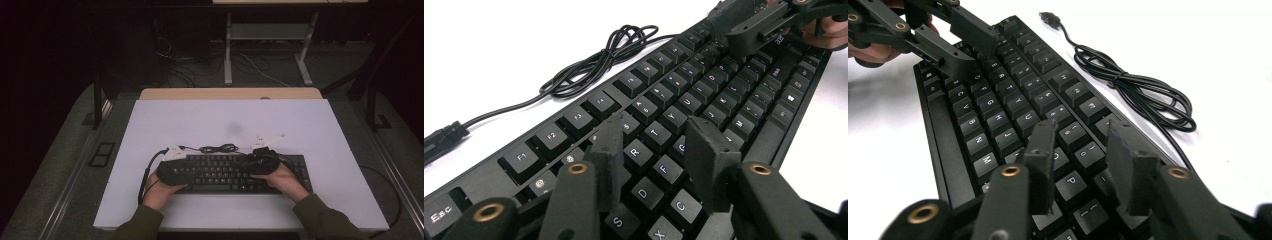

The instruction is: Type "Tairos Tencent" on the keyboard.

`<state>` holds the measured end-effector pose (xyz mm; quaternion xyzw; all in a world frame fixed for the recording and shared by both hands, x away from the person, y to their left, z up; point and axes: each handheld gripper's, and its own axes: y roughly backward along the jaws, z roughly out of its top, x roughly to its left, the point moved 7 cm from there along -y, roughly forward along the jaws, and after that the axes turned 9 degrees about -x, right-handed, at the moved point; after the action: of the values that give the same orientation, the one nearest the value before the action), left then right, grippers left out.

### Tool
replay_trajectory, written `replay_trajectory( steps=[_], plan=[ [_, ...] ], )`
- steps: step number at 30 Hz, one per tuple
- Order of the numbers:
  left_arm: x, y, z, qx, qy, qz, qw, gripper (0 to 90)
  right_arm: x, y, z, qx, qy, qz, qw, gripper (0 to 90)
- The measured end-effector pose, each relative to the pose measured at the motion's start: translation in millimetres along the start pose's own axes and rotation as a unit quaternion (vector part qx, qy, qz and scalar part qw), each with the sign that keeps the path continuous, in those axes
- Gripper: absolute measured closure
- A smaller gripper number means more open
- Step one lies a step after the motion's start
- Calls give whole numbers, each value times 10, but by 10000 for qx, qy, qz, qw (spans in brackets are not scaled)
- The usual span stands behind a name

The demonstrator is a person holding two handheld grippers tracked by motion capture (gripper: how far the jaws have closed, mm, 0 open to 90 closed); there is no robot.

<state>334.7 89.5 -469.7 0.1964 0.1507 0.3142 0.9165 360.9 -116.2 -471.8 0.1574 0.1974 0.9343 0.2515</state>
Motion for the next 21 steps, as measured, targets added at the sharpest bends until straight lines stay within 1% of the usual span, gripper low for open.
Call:
replay_trajectory(
  steps=[5, 7, 12, 16, 21],
  plan=[
    [0, 25, -17, -18, 1, 12, 10000, 522, 24, -37, 5, 57, 35, 86, 9999, 744],
    [3, 33, -29, -36, -5, 19, 10000, 487, 36, -54, 1, 103, 19, 135, 9999, 767],
    [11, 68, -50, -84, 6, 36, 10000, 416, 61, -102, 0, 196, 71, 238, 9995, 824],
    [21, 91, -63, -97, -1, 93, 9999, 366, 82, -132, 10, 231, 105, 316, 9992, 871],
    [26, 101, -67, -142, -14, 126, 9998, 309, 93, -149, 14, 261, 136, 383, 9988, 892]
  ],
)
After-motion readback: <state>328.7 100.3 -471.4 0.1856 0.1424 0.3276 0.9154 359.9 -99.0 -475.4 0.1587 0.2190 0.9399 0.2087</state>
